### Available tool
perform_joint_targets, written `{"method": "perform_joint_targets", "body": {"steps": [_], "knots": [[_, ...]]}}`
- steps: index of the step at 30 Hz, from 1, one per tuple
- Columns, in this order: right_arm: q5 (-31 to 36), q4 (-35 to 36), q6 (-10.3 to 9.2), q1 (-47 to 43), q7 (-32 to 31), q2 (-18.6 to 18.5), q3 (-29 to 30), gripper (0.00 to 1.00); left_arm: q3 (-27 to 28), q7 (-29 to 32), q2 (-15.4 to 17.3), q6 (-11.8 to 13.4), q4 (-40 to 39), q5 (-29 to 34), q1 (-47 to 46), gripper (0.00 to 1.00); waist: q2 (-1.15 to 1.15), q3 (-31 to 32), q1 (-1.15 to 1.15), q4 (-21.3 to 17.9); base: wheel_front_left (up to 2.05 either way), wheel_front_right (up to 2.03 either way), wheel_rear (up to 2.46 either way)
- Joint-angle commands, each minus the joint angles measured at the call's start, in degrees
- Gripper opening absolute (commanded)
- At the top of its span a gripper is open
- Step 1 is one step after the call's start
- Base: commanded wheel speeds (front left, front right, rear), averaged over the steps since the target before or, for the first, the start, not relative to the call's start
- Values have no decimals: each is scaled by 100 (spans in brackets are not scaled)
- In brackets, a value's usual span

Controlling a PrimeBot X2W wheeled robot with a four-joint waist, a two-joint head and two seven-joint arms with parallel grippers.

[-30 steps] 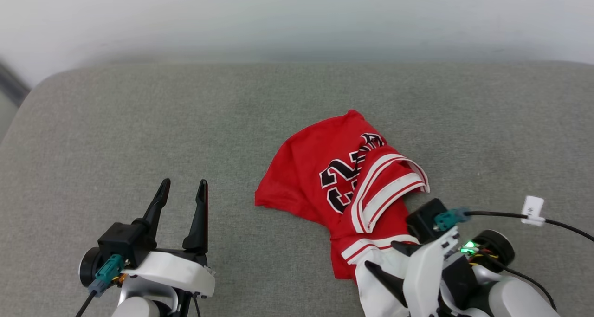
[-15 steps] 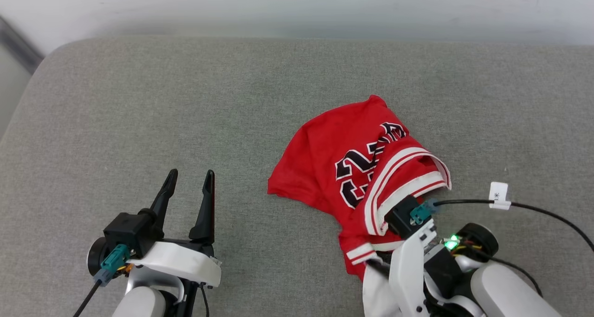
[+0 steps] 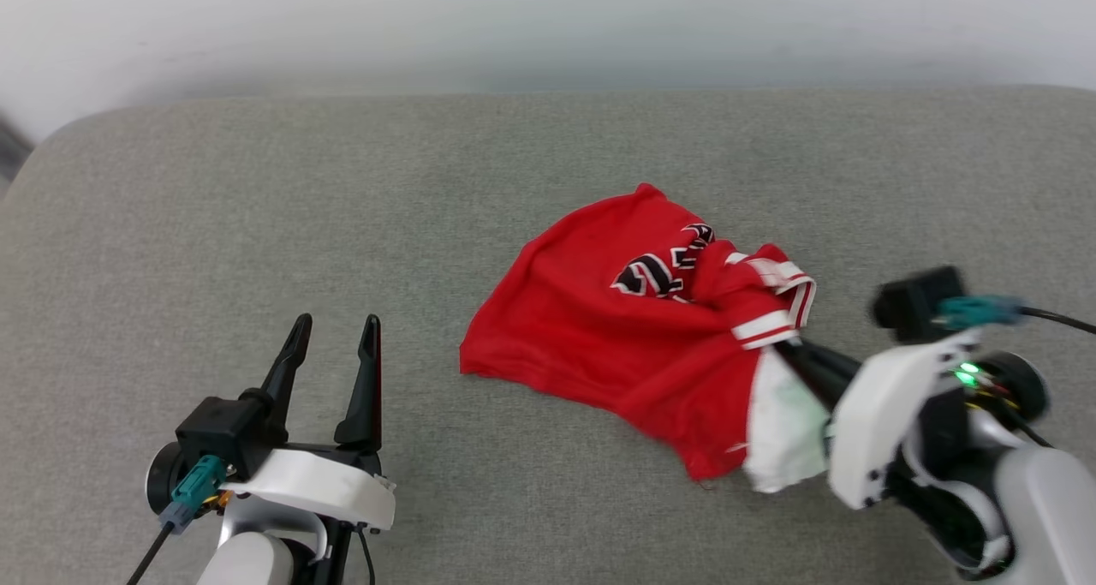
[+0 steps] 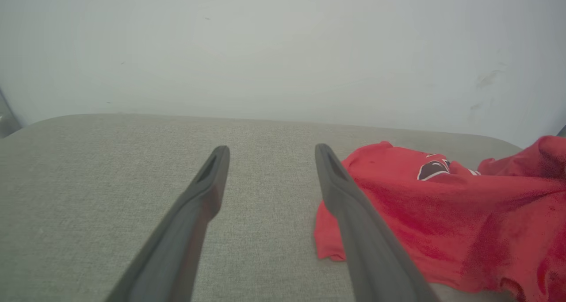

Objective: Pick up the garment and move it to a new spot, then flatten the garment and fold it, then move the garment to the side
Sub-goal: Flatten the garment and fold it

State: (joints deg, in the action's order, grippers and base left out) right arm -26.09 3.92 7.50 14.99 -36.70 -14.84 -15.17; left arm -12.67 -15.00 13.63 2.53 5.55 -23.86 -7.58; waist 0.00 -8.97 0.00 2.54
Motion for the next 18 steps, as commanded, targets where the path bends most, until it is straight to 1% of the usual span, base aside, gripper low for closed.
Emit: {"method": "perform_joint_targets", "body": {"steps": [1, 5, 7, 11, 12, 13, 14, 15, 16, 17, 18], "knots": [[37, -53, -2, -254, 134, 162, 525, 0, 5, -25, -14, -23, -8, 44, 31, 100, 0, 34, 0, -86, 0, 0, 0], [82, -326, -2, -690, 318, 466, 1618, 0, 23, -21, 0, -40, -18, 46, 26, 100, 0, 25, 0, -165, 0, 0, 0], [48, -506, -2, -845, 410, 608, 2067, 0, 10, -21, 13, -45, -12, 50, 23, 100, 0, 9, 0, -203, 0, 0, 0], [21, -917, -2, -1055, 563, 842, 2768, 0, 1, -20, 33, -53, -2, 49, 4, 100, 0, -27, 0, -265, 0, 0, 0], [33, -1036, -3, -1067, 611, 887, 2883, 4, -6, -20, 39, -59, 2, 48, -4, 100, 0, -33, 0, -276, 0, 0, 0], [60, -1154, -2, -1073, 671, 919, 2970, 20, -8, -20, 46, -56, 6, 44, -11, 100, 0, -35, 0, -286, 0, 0, 0], [119, -1270, -3, -1062, 747, 935, 3051, 44, -16, -20, 51, -58, 7, 40, -16, 100, 0, -41, 0, -294, 0, 0, 0], [119, -1270, -3, -1062, 747, 935, 3051, 44, -16, -20, 51, -58, 7, 40, -16, 100, 0, -41, 0, -294, 0, 0, 0], [232, -1362, -3, -1048, 856, 929, 3101, 87, -23, -20, 57, -61, 11, 40, -22, 100, 0, -45, 0, -296, 0, 0, 0], [391, -1499, -3, -1014, 1138, 930, 3141, 100, -38, -12, 68, -73, 19, 38, -42, 100, 0, -41, 0, -286, 0, 0, 0], [391, -1499, -3, -1014, 1138, 930, 3141, 100, -38, -12, 68, -73, 19, 38, -42, 100, 0, -41, 0, -286, 0, 0, 0]]}}
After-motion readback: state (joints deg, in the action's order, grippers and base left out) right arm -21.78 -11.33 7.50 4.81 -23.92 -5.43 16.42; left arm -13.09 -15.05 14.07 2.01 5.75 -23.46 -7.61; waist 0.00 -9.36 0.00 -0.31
